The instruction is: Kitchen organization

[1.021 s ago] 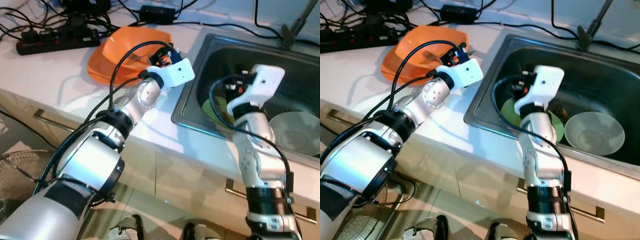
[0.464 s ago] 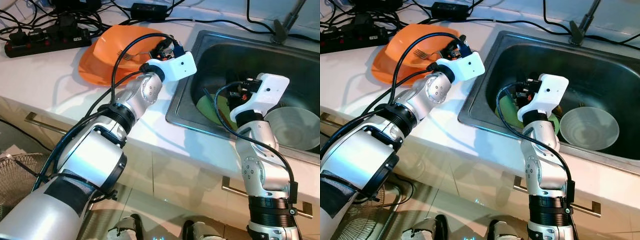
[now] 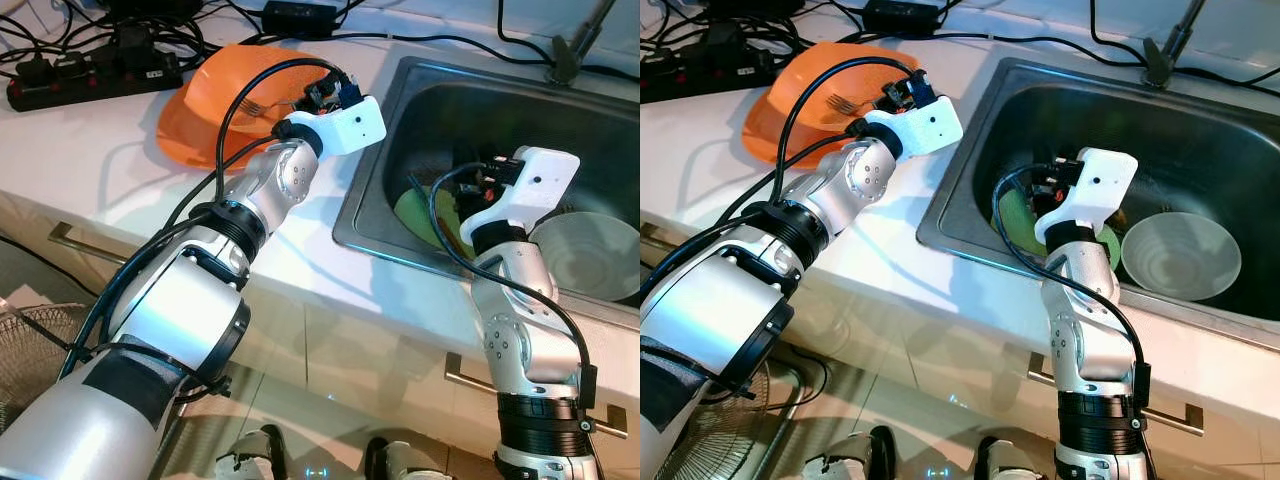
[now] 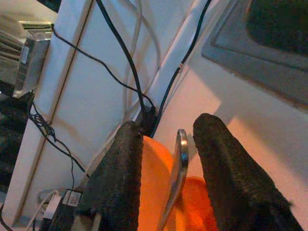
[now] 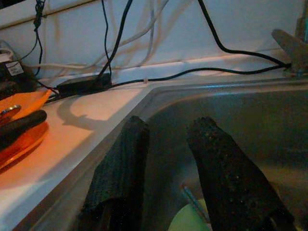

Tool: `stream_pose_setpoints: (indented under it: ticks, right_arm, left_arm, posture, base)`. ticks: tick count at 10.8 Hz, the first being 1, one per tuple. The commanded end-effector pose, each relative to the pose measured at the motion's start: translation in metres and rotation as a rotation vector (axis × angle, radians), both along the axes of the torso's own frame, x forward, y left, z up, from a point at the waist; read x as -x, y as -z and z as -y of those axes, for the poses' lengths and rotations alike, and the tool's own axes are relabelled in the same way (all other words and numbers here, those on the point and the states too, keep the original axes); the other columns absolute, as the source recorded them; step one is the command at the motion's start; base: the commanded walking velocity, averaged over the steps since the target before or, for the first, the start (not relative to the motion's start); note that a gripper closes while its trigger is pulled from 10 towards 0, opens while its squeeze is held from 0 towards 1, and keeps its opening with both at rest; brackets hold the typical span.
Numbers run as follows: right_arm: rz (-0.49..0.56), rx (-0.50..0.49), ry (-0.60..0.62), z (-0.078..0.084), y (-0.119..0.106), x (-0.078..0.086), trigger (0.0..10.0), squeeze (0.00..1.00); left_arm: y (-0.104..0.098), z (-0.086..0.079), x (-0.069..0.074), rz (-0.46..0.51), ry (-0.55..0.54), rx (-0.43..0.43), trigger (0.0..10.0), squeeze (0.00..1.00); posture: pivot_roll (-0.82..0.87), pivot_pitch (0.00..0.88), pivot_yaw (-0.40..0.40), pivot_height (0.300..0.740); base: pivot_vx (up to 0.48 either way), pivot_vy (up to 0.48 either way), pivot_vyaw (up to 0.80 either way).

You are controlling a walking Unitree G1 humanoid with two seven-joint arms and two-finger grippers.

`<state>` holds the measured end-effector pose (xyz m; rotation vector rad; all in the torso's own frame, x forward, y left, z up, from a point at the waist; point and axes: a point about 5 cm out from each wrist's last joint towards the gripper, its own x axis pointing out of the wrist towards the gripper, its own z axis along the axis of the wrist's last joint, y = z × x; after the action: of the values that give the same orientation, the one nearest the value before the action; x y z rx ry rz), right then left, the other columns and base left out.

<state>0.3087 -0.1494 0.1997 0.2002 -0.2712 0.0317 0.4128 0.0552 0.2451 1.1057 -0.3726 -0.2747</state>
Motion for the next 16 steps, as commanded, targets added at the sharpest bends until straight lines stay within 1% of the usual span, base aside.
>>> stream_pose_setpoints:
  ticks: [1,7,9,10,11,12,13,14,15,16]
  right_arm:
    - [-0.01,-0.006,0.008,0.002,0.002,0.002,10.0,0.0]
    - [-0.012,-0.014,0.002,0.0,0.003,-0.003,10.0,0.0]
    - [-0.01,-0.017,0.0,-0.001,0.003,-0.005,10.0,0.0]
    - [-0.007,-0.02,-0.001,-0.002,0.003,-0.008,10.0,0.0]
    - [-0.004,-0.024,-0.004,-0.004,0.002,-0.011,10.0,0.0]
    - [-0.003,-0.026,-0.007,-0.005,0.002,-0.012,10.0,0.0]
    - [0.0,-0.03,-0.014,-0.007,0.003,-0.016,10.0,0.0]
    - [0.004,-0.032,-0.018,-0.008,0.003,-0.019,10.0,0.0]
    - [0.009,-0.031,-0.02,-0.009,0.002,-0.022,10.0,0.0]
    - [0.015,-0.028,-0.015,-0.008,0.001,-0.025,10.0,0.0]
  left_arm:
    - [-0.006,0.002,-0.001,0.023,-0.003,-0.003,0.0,0.0]
    - [-0.014,0.009,0.001,0.063,0.027,-0.007,0.0,0.0]
    - [-0.019,0.013,0.003,0.094,0.051,-0.011,0.0,0.0]
    - [-0.027,0.018,0.005,0.152,0.087,-0.02,0.0,0.0]
    - [-0.046,0.024,0.01,0.248,0.145,0.01,0.0,0.0]
    - [-0.056,0.027,0.013,0.299,0.18,0.033,0.0,0.0]
    - [-0.073,0.029,0.02,0.382,0.238,0.068,0.0,0.0]
    - [-0.081,0.031,0.025,0.41,0.284,0.107,0.0,0.0]
    - [-0.086,0.032,0.031,0.424,0.341,0.173,5.0,0.0]
    - [-0.082,0.031,0.032,0.347,0.389,0.314,10.0,0.0]
  posture:
    - [-0.09,0.182,-0.001,0.74]
    - [-0.07,0.166,-0.002,0.74]
    - [-0.07,0.154,0.0,0.74]
    - [-0.06,0.142,0.002,0.74]
    - [-0.05,0.134,0.003,0.74]
    - [-0.04,0.125,0.003,0.74]
    - [-0.02,0.113,0.003,0.74]
    - [-0.02,0.098,0.003,0.74]
    - [-0.01,0.087,0.003,0.74]
    - [-0.01,0.07,0.005,0.74]
  base:
    - [0.0,0.0,0.0]
    - [0.0,0.0,0.0]
    - [0.0,0.0,0.0]
    - [0.0,0.0,0.0]
    - [0.0,0.0,0.0]
    - [0.0,0.0,0.0]
    - [0.0,0.0,0.0]
    - [0.0,0.0,0.0]
    - [0.0,0.0,0.0]
    - [0.0,0.0,0.0]
